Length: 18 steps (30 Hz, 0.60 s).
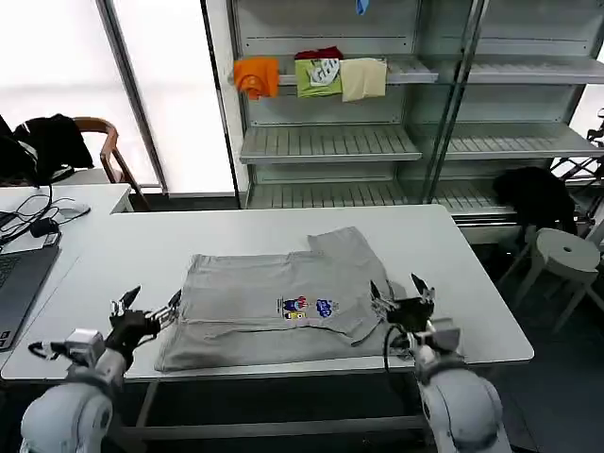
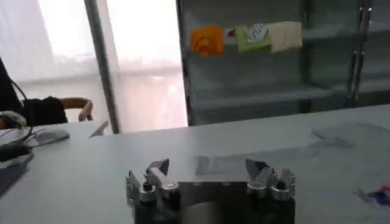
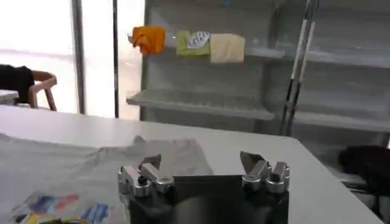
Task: Fold and organize the clothes.
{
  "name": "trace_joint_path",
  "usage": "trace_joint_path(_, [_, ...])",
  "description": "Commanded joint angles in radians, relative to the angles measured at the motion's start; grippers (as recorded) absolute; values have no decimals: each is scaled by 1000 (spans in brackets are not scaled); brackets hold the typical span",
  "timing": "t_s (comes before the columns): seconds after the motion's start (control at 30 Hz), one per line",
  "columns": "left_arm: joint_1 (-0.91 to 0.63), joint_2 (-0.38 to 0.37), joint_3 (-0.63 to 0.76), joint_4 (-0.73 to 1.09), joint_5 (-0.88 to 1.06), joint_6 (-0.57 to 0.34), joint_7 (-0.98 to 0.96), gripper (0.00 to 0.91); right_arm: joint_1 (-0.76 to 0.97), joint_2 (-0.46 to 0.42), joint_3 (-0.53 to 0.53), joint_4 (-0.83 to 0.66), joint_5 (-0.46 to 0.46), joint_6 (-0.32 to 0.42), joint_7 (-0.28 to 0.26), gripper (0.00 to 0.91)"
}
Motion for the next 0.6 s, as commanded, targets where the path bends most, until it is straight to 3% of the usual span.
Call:
trace_joint_path(0.03, [-475,12,167,390,-28,0,12,907,466,95,-49,-545,-34,3,-25,907])
trace_joint_path(0.2, [-600,-2,235,587,-7,0,24,907,618,156,-18,-801,-48,9,-41,907])
trace_joint_path(0.3, [-652,-15,253,666,18,1,36,907,679,172,-28,-982,-77,63,-28,907])
trace_joint_path(0.6, [-694,-36,253,818,111,-1,101,907,747,206,-6,-1204,-81,195,-13,907])
